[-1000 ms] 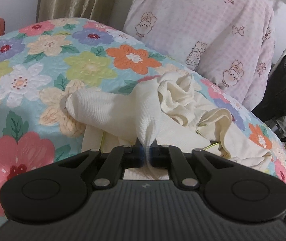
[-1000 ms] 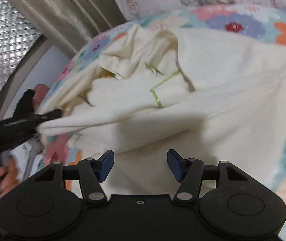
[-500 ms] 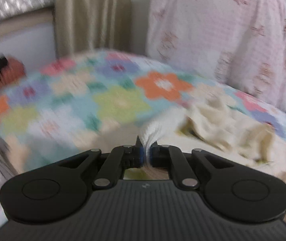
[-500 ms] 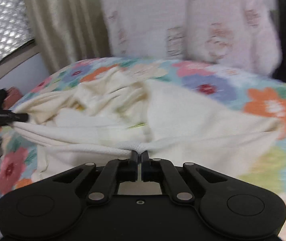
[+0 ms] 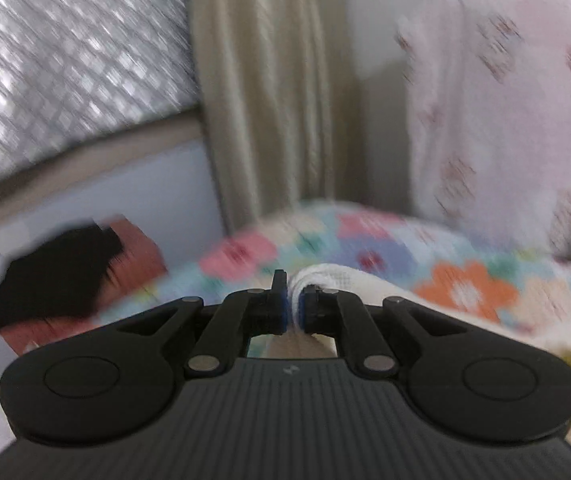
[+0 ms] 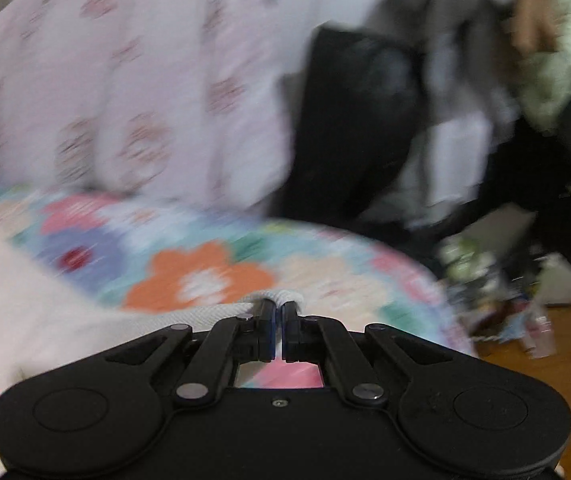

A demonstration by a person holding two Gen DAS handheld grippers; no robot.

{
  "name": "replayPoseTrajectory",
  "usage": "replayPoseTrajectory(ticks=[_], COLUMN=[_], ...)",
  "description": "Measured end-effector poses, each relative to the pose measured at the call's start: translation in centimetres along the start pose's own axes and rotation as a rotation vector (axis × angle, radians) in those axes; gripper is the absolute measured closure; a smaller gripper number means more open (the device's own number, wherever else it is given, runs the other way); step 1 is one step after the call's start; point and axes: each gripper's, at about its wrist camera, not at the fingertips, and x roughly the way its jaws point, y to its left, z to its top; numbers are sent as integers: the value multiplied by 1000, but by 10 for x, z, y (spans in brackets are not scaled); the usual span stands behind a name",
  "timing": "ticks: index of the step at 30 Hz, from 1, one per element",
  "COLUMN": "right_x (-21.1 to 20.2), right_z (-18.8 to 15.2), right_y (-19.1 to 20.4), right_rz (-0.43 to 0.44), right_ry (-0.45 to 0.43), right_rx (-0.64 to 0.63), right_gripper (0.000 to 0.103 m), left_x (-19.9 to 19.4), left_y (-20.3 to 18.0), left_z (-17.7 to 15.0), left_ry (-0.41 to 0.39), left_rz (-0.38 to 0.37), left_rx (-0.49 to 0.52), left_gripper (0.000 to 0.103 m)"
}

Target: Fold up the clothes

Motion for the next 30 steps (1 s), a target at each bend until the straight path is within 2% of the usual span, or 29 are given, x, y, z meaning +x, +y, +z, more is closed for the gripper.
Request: replayPoseTrajectory(ticks=[4, 6, 8, 10, 12, 14, 15, 18, 20, 22, 24, 26, 28, 30], right_x=[14, 35, 56, 76, 85, 70, 62, 37, 22, 0, -11, -15, -12, -11], right_z=[15, 16, 2, -14, -32, -46, -46, -43, -33, -23, -18, -23, -48, -74], right_y=[-6, 5, 29, 54, 78, 96, 101, 117, 122, 125, 124, 121, 123, 137], right_rz=[-106, -137, -123, -104, -69, -31, -41, -87, -86, 3, 172, 404, 611, 791], right_ry=[-115, -170, -108, -31, 11, -11, -23, -58, -68, -31, 73, 222, 435, 592], right_rx=[1, -48, -140, -237, -340, -482, -514, -587, -552, -439, -287, -62, 155, 231], right_gripper=[102, 102, 101, 91, 61, 53, 52, 47, 44, 42, 42, 42, 42, 42], left_x=[7, 19, 32, 44, 46, 41, 35, 13, -4, -21, -35, -43, -43, -43], left_y=[13, 9, 5, 1, -5, -12, -15, -23, -30, -35, -38, -42, -50, -59], left_z=[31, 26, 20, 13, -11, -43, -61, -111, -142, -166, -185, -197, -205, -210], left_ry=[-84, -43, -2, 46, 113, 162, 186, 249, 300, 344, 379, 408, 437, 453], left_rz=[95, 87, 79, 61, -14, -92, -135, -271, -354, -420, -502, -562, -604, -626], left_rx=[-67, -49, -31, -15, -8, -6, -17, -61, -83, -111, -156, -175, -166, -145], left_gripper=[98, 98, 94, 87, 77, 64, 59, 59, 59, 59, 59, 59, 59, 59])
